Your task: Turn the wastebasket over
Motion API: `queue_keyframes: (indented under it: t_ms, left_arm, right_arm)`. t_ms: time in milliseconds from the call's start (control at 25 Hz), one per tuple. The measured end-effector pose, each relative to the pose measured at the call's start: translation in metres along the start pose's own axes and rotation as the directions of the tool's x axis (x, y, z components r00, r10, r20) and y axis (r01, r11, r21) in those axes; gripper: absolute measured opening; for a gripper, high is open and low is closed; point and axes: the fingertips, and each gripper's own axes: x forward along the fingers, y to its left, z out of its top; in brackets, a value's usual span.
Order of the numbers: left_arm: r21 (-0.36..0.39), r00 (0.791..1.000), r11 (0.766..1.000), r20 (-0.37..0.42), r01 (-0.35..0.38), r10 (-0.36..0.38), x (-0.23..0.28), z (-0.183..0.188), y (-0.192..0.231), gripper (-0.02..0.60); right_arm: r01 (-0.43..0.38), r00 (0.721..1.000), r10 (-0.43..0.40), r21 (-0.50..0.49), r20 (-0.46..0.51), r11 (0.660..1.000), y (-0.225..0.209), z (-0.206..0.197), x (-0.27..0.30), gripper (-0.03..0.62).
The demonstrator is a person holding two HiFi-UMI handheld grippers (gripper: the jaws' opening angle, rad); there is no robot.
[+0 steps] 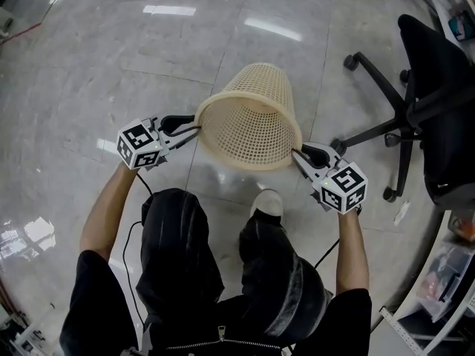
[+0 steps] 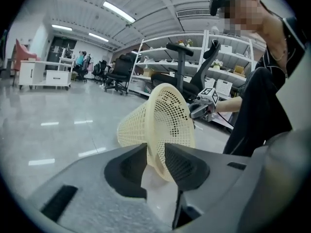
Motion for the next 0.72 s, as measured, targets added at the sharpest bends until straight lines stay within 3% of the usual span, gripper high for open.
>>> queue_keyframes:
  t_ms: [160, 360, 520, 720]
  left_arm:
    - [-0.006, 0.998, 0.998, -0.038, 0.059, -0.059, -0.008, -0.028, -0.017, 0.118]
    - [0.086, 0.991, 0.994, -0.121, 0.073, -0.062, 0.004, -0.069, -0.043, 0.111]
    - [0.057, 0.994, 0.996, -0.084, 0.073, -0.068, -0.001, -0.075, -0.048, 0.107]
    - [0.033, 0.995, 0.995, -0.041, 0.09, -0.089, -0.023, -0.058, -0.049, 0.107]
  right_arm:
    - [-0.074, 0.995, 0.073, -0.016, -0.068, 0.997, 0.029, -0.029, 0.013, 0.075]
    - [-0.048, 0.996, 0.045, -0.044, -0.074, 0.998, 0.038, -0.049, 0.028, 0.077]
    - [-0.062, 0.997, 0.063, 0.015, -0.047, 0.998, 0.042, -0.054, 0.028, 0.077]
    - [-0.109, 0.991, 0.109, 0.001, -0.072, 0.994, 0.049, -0.049, 0.002, 0.123]
